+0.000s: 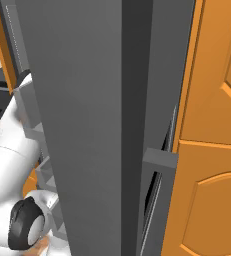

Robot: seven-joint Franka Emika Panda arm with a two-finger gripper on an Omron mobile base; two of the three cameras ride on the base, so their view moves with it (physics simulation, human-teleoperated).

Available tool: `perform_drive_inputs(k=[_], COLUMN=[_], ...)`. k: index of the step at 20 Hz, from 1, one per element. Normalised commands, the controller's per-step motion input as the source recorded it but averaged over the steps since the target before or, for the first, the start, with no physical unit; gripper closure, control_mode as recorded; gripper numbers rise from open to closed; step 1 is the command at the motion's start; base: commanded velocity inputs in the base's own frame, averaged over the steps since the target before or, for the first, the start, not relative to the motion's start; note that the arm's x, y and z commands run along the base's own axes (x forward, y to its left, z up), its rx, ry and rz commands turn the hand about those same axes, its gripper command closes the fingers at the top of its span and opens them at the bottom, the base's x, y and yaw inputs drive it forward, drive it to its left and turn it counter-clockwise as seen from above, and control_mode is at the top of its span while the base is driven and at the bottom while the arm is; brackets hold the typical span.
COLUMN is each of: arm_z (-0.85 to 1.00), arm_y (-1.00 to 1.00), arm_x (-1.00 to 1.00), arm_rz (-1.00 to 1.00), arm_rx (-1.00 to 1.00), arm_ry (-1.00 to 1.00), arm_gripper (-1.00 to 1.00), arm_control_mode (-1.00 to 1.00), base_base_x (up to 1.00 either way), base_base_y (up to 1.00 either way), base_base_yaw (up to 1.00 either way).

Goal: Pick the cheese from the fridge and the cheese grater from the cabinet and place them next to the salad bowl.

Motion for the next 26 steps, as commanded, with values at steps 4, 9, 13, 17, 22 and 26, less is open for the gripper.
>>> perform_drive_inputs(k=[4,9,13,17,22,26], arm_z=[0.00,-0.06,0.07,0.20,0.37,0.55], arm_y=[0.00,0.07,0.00,0.00,-0.03,-0.03], arm_x=[-0.26,-0.57,-0.54,-0.15,0.00,0.02], arm_rz=[0.00,-0.05,-0.01,-0.02,0.00,0.00], arm_rx=[0.00,-0.05,-0.08,-0.01,0.00,0.00], arm_ry=[-0.07,-0.25,-0.41,-0.27,-0.06,0.00], arm_gripper=[-1.00,-1.00,-1.00,-1.00,-1.00,-1.00], arm_control_mode=[-1.00,-1.00,-1.00,-1.00,-1.00,-1.00], base_base_x=[0.00,0.00,0.00,0.00,0.00,0.00], base_base_y=[0.00,0.00,0.00,0.00,0.00,0.00], base_base_yaw=[0.00,0.00,0.00,0.00,0.00,0.00])
